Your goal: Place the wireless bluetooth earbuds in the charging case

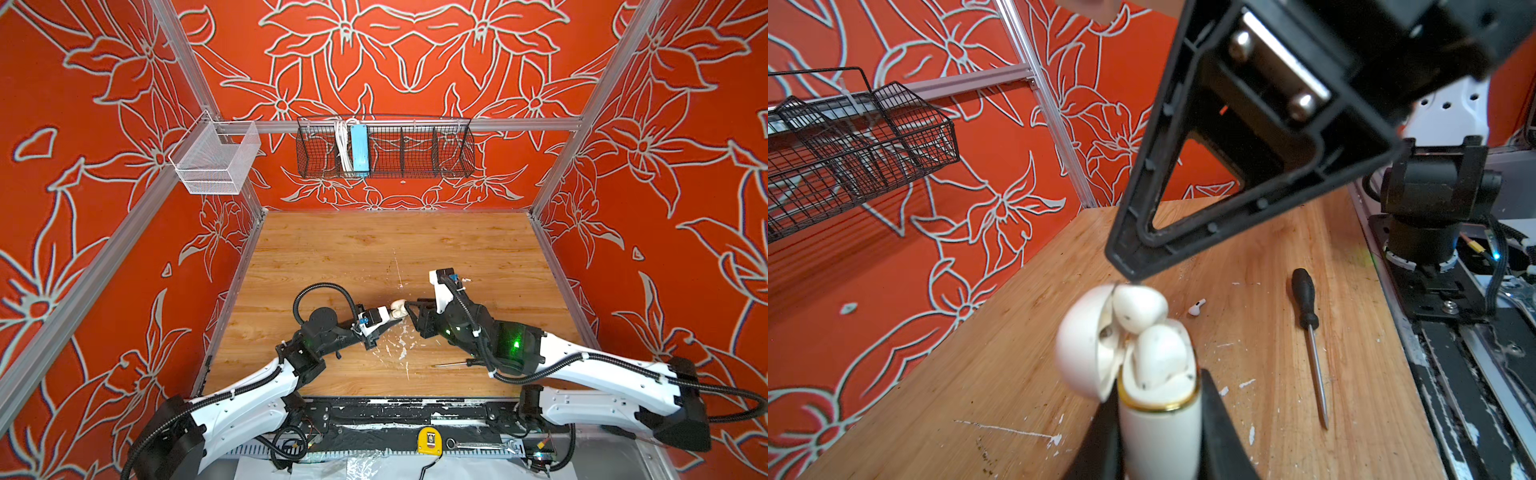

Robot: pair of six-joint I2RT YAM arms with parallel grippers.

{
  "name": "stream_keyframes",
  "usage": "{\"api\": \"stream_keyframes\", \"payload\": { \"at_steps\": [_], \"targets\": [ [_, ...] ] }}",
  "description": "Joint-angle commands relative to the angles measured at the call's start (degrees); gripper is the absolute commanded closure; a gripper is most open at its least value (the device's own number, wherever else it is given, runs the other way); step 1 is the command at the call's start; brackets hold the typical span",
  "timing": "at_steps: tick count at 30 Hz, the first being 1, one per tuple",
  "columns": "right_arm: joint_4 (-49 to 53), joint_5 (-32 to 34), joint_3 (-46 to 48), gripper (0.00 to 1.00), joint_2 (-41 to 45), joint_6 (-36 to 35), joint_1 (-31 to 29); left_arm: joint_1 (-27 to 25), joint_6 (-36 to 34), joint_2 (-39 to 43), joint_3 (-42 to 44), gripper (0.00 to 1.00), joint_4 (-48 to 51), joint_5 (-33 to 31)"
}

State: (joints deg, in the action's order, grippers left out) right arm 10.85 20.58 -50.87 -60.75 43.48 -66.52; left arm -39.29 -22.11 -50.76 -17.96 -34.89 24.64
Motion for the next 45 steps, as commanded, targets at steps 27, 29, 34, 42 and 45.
{"api": "stream_keyframes", "payload": {
  "at_steps": [27, 29, 34, 42, 45],
  "targets": [
    [-1.1, 3.5, -0.3, 0.71, -2.1, 2.4, -1.6, 0.2, -0.4, 1.5, 0.6, 1.0, -1.8, 0.2],
    [-1.2, 3.3, -0.2, 0.71, -2.0, 2.5, -1.6, 0.2, -0.4, 1.6, 0.5, 1.0, -1.5, 0.3],
    [-1.9, 1.8, -0.8, 0.69, -2.9, 2.2, -1.6, 0.2, -0.6, 1.5, 0.5, 1.0, -1.4, 0.1],
    [-2.5, 2.4, -1.6, 0.69, -3.4, 0.7, -1.5, 0.2, -0.8, 0.3, 0.0, 1.0, -1.2, 0.5],
    [-1.8, 2.9, -2.0, 0.69, -2.9, -0.2, -1.5, 0.2, -0.8, 0.2, 0.0, 1.0, -1.1, 0.6]
  ]
}}
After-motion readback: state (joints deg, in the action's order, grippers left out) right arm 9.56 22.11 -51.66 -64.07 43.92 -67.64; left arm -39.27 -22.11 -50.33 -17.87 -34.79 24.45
